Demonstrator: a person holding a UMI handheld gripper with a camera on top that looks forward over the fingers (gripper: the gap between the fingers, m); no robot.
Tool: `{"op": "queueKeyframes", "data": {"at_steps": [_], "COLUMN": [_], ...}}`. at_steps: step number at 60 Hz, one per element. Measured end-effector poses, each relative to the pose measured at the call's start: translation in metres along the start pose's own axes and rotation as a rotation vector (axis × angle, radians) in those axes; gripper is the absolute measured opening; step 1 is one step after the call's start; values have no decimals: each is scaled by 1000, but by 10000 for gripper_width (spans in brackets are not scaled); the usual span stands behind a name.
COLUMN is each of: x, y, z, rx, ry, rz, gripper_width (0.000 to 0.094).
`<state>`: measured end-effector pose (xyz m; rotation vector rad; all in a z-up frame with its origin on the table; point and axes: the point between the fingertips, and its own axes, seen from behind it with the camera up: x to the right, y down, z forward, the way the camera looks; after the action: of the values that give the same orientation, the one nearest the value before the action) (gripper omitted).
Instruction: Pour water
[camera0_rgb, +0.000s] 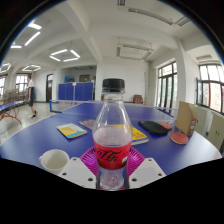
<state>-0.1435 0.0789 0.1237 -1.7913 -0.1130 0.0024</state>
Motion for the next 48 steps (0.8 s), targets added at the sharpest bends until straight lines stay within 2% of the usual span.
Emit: {"op": "queueKeyframes", "data": {"at_steps": [7,9,15,20,23,25,27,28,30,34,48], "x": [0,2,4,2,4,7,9,9,11,19,-15], "y": [31,31,35,28,36,46,52,52,49,38,14], "z": [-4,2,-1,1,-1,1,-7,-10,-19,-31,-168], "rx": [-64,-17,-16,-21,-68,-127,-169,-178,-184,-197,-268], "ry": [2,8,19,23,31,50,68,74,93,120,157], "rz": [27,40,57,49,45,41,39,37,32,25,33], "gripper_width": [323,319,340,480,547,658,833,860,820,865,852]}}
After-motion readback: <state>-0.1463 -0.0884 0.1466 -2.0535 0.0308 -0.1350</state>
